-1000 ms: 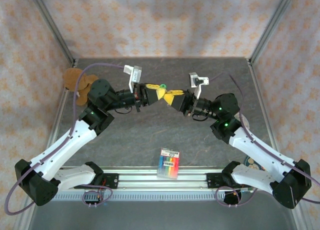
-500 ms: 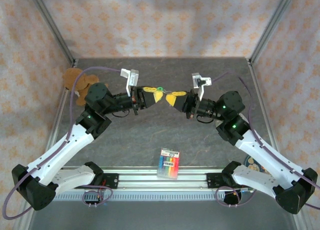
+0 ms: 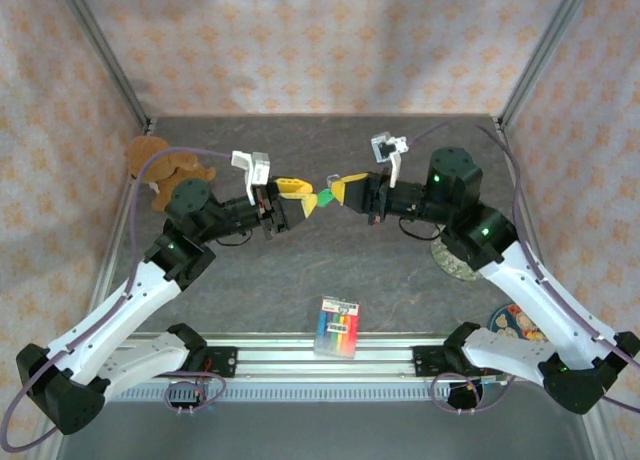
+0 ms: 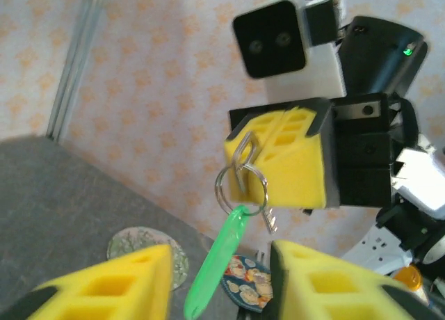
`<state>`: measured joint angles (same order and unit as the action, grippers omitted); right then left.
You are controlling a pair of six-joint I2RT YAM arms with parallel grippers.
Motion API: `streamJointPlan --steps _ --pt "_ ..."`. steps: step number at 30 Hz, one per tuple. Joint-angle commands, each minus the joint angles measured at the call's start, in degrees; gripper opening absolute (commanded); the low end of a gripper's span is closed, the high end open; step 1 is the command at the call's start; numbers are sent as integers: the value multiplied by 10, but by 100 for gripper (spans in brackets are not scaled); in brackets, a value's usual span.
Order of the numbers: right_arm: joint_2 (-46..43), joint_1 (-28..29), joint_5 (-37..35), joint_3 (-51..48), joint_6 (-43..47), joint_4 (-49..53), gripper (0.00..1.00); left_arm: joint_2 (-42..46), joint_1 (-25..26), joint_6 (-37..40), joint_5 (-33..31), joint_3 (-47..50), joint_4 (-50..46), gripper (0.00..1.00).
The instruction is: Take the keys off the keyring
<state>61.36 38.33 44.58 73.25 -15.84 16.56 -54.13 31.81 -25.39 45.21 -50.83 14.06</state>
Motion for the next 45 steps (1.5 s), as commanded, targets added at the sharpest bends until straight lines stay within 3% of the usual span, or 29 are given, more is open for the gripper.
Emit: streamJointPlan --steps 1,6,10,14,19,23,27,45 --pt "35 3 -30 63 70 168 0 27 -5 40 -63 39 -4 50" --pt "91 3 -34 121 112 271 0 56 -3 72 -107 89 7 50" --pt "107 4 -66 132 144 308 0 68 7 108 -126 91 -26 58" --pt "126 6 -99 153 174 349 0 69 31 169 -162 94 -71 55" --pt "144 9 -108 178 202 394 0 63 53 196 -173 127 -35 55" --pt "136 12 -93 170 218 383 0 47 87 244 -175 153 16 57" --pt "133 12 -84 171 226 380 0 30 116 266 -215 151 33 59" --pt "115 17 -67 150 234 384 0 -7 158 302 -252 114 71 48"
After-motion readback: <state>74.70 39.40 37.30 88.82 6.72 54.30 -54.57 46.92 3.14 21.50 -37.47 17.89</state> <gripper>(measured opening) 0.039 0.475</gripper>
